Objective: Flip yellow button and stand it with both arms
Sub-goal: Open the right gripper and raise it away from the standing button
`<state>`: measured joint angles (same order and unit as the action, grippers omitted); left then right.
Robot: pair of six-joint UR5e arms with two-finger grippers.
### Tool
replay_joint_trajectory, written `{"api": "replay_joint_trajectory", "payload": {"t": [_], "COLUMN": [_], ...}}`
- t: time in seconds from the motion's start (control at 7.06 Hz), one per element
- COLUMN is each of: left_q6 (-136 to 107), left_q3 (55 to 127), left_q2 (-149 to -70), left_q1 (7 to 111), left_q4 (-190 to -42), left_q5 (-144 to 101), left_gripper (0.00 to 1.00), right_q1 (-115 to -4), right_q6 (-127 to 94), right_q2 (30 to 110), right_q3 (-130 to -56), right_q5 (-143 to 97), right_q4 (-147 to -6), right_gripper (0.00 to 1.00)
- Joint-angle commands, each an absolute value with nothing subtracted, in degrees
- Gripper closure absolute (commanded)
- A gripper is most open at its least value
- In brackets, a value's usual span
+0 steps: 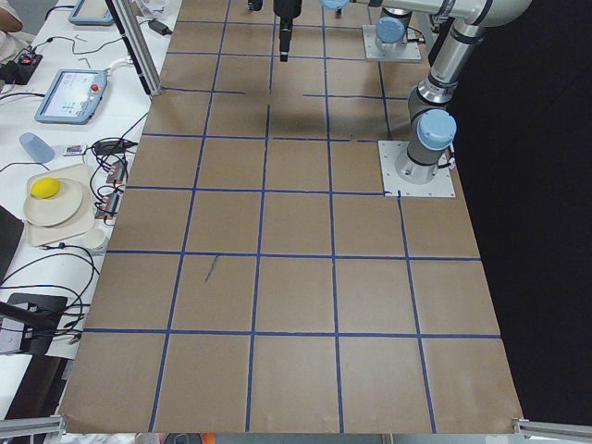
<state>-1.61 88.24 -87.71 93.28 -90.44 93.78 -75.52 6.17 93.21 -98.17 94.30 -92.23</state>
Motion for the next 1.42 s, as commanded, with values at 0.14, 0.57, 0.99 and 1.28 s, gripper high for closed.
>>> {"api": "replay_joint_trajectory", "payload": {"t": [0.14, 0.57, 0.99, 1.28], "left_q6": [-1.58, -1.58, -1.58, -1.58], "left_q3": [88.24, 88.33, 88.42, 88.33], "left_q2": [-87.63, -87.63, -87.54, -87.54], "left_q1": [93.34, 93.34, 93.34, 93.34], "left_q4": [-90.44, -90.44, -90.44, -90.44], "left_q5": [93.78, 93.78, 93.78, 93.78], "left_gripper": [0.0, 0.0, 0.0, 0.0], "right_q1": [-90.25, -90.18, -90.09, -90.18], "right_q6": [-3.69, -3.6, -3.69, -3.69], "right_q2": [94.83, 95.8, 95.98, 96.33], "right_q3": [-92.99, -93.34, -93.78, -93.78], "right_q5": [94.93, 94.66, 91.85, 89.83], "right_q4": [-84.47, -81.92, -80.16, -80.42], "right_gripper": [0.0, 0.0, 0.0, 0.0]}}
